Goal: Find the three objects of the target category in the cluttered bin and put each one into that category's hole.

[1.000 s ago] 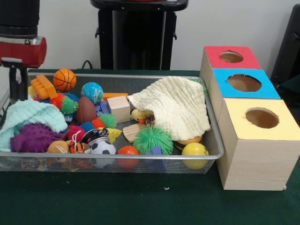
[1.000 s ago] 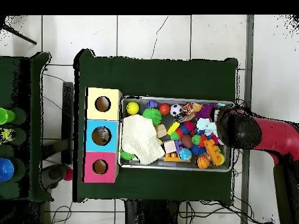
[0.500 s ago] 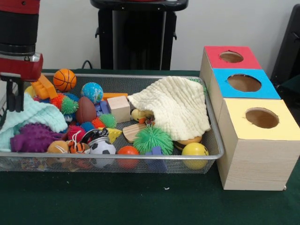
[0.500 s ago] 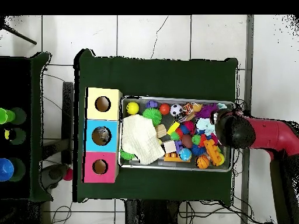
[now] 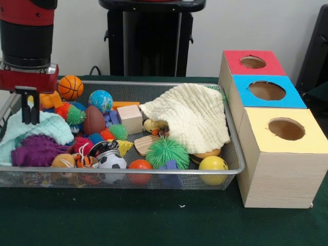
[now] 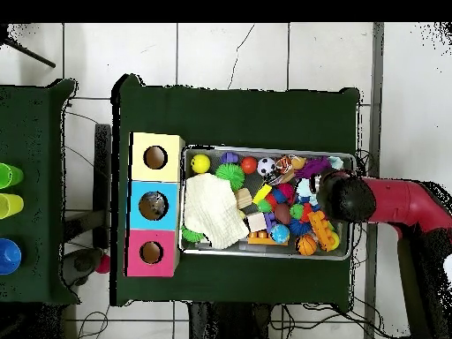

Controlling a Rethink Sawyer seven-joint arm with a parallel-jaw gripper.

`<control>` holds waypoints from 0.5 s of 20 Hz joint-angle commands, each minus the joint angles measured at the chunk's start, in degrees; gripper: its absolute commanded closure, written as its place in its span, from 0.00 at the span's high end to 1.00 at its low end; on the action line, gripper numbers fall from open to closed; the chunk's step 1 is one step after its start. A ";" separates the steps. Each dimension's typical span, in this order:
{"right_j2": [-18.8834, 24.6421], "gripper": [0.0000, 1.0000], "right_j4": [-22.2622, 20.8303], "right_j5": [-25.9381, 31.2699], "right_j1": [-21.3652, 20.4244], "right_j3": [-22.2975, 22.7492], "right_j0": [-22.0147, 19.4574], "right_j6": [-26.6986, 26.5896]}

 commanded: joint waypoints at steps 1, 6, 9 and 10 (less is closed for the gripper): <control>-2.54 0.00 1.43 14.63 0.33 1.14 1.77 -7.10; -2.35 0.00 1.28 15.54 0.13 1.57 1.70 -6.38; -1.89 1.00 0.63 16.26 0.15 1.51 1.67 -6.58; -1.55 1.00 0.78 15.46 0.18 1.58 1.47 -6.42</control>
